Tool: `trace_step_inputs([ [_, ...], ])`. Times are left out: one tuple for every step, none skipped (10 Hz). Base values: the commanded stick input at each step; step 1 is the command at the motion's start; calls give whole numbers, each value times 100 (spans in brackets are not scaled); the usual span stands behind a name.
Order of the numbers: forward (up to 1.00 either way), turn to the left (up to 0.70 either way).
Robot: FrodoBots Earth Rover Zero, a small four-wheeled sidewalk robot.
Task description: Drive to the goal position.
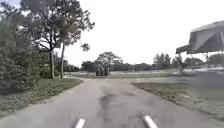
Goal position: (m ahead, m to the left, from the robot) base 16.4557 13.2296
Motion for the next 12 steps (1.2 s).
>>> trace_step_inputs([
  [69, 3],
  [69, 4],
  [69, 8],
  [69, 33],
  [69, 34],
  [69, 34],
  [69, 34],
  [69, 34],
  [69, 34],
  [69, 34],
  [69, 34],
  [69, 34],
])
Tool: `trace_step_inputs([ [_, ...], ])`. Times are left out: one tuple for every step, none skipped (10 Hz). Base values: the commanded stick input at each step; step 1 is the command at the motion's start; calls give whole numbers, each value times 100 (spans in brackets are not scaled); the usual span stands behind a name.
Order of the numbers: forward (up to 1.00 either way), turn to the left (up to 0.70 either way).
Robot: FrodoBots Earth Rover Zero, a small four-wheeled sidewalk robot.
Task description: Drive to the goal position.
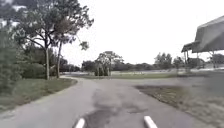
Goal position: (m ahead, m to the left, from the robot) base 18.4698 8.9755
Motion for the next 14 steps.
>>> trace_step_inputs([
  [69, 34],
  [69, 26],
  [69, 16],
  [69, 6],
  [69, 3],
  [69, 3],
  [69, 3],
  [69, 3],
  [69, 3],
  [69, 3],
  [69, 3],
  [69, 3],
  [69, 3],
  [69, 3],
])
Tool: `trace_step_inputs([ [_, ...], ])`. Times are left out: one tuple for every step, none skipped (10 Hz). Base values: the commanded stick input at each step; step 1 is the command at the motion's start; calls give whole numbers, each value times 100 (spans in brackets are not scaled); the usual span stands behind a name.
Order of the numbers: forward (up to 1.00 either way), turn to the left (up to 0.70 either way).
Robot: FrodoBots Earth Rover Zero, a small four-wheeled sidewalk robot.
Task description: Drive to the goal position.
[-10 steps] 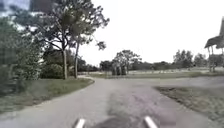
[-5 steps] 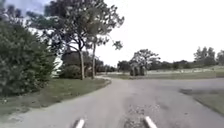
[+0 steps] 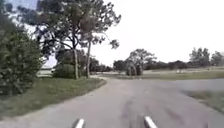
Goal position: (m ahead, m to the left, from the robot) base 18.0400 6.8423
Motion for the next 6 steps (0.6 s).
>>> trace_step_inputs([
  [69, 3],
  [69, 3],
  [69, 3],
  [69, 3],
  [69, 3],
  [69, 3],
])
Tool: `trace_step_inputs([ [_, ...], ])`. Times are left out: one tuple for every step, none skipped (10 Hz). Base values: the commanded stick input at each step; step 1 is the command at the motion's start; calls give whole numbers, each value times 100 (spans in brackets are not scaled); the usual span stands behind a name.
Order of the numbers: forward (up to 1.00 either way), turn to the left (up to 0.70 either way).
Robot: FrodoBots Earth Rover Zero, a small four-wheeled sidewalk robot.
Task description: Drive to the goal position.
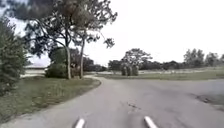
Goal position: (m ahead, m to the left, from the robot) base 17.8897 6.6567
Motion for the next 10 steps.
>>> trace_step_inputs([
  [69, 3],
  [69, 3],
  [69, 3],
  [69, 3],
  [69, 3],
  [69, 3],
  [69, 3],
  [69, 3],
  [69, 3],
  [69, 3],
])
